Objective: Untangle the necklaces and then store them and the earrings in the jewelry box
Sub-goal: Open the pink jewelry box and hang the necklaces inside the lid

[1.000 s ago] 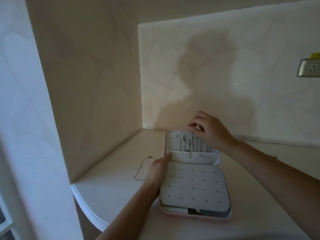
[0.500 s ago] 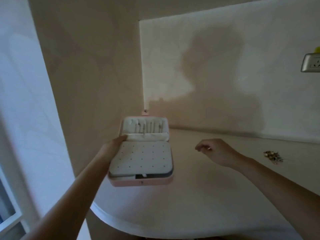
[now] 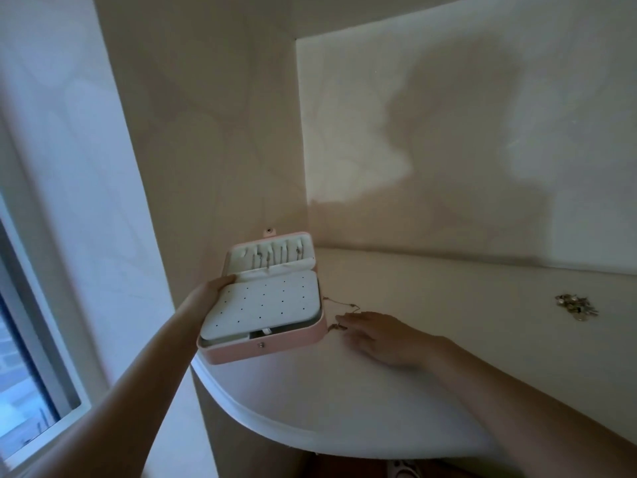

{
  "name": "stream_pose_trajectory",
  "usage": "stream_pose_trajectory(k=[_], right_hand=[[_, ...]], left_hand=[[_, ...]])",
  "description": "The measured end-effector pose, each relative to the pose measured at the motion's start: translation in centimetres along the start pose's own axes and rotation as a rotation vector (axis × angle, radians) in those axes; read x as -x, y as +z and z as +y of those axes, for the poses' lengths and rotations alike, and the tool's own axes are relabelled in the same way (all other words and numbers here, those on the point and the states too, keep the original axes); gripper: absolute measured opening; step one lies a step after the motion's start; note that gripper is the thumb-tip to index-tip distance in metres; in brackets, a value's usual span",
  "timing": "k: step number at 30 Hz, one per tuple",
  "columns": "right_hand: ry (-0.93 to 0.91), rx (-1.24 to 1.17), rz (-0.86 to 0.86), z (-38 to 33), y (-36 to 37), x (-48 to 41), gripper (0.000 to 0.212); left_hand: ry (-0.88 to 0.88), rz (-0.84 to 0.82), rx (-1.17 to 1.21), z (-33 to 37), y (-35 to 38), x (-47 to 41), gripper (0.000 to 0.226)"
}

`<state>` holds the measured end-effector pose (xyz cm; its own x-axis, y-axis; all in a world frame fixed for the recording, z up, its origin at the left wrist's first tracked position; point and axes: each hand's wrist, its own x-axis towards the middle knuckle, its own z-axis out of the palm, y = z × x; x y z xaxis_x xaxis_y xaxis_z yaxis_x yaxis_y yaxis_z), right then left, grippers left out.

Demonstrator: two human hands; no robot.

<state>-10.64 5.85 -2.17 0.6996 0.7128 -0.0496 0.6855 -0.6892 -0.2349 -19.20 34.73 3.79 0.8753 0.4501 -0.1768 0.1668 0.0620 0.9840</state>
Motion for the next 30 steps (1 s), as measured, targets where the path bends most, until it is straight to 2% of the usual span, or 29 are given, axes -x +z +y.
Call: stream_pose_trajectory(k=[4,8,19,23,26,29,30], right_hand=[[0.084,0.122,0.013,-1.2,0.8,-0.6,0.058],[0.127,0.125,-0.027,-1.3,0.6,-0.1,0.059],[0.3,0.112,-0.051,5.8,-1.6,8.2,0.065],[0.353,0.043,-0.069,7.9,-2.3,11.8,0.067],[0.395,0.027,-0.05,8.9,-2.8,13.7,0.078],[0.421,-0.012,0.014,9.6,-3.2,15.3,0.11],[0.433,-0.05,0.056,10.2,-3.2,15.8,0.111]], left_hand=[[-0.002,0.017,0.012,-0.3,0.2,-0.1,0.029],[-0.007,0.034,0.019,-0.6,0.9,0.2,0.025],[0.029,0.077,0.134,-2.3,3.0,1.8,0.03],[0.053,0.06,0.205,-2.6,5.0,2.3,0.022],[0.075,0.053,0.234,-3.0,6.5,2.4,0.016],[0.091,0.035,0.248,-3.6,7.9,2.1,0.024],[0.101,0.032,0.253,-3.7,8.3,1.9,0.025]])
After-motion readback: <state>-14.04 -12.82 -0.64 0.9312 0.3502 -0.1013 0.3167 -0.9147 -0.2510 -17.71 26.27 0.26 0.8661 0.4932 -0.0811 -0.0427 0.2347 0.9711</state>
